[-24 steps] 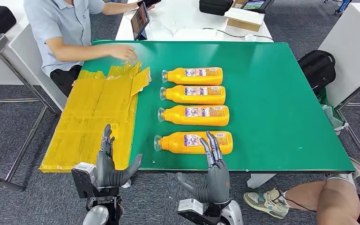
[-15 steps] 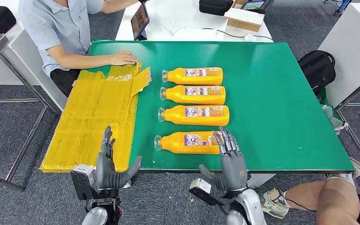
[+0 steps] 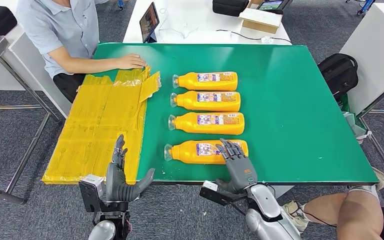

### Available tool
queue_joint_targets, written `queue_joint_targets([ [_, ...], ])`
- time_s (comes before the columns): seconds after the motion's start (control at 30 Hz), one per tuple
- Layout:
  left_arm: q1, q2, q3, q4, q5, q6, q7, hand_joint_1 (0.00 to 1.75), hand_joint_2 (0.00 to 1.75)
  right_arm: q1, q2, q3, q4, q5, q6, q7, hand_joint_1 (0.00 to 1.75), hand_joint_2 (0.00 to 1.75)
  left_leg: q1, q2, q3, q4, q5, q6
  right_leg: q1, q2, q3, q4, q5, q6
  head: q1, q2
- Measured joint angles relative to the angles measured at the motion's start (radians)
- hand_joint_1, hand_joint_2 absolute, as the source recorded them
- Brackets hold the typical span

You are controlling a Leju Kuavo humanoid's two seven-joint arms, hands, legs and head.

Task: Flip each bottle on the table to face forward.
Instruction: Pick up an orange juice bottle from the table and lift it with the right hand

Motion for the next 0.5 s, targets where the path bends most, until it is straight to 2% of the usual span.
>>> queue_joint_targets([
  [0.27, -0.007, -0.001, 0.000, 0.011, -0.002, -0.007, 0.004, 0.00, 1.75, -0.045, -0.008, 0.035, 0.058, 0.020, 0.010, 0.023, 0.00, 1.75, 0.000, 0.000, 0.001, 0.000, 0.000, 0.000, 0.000, 0.000, 0.000, 0.000, 0.000, 0.000, 0.000, 0.000],
  [0.5, -0.004, -0.003, 0.006, 0.011, -0.011, -0.008, 0.017, 0.00, 1.75, -0.078, -0.016, 0.095, 0.078, 0.205, -0.036, 0.204, 0.00, 1.75, 0.000, 0.001, 0.002, 0.000, 0.000, 0.000, 0.000, 0.000, 0.001, 0.000, 0.000, 0.000, 0.000, 0.000],
])
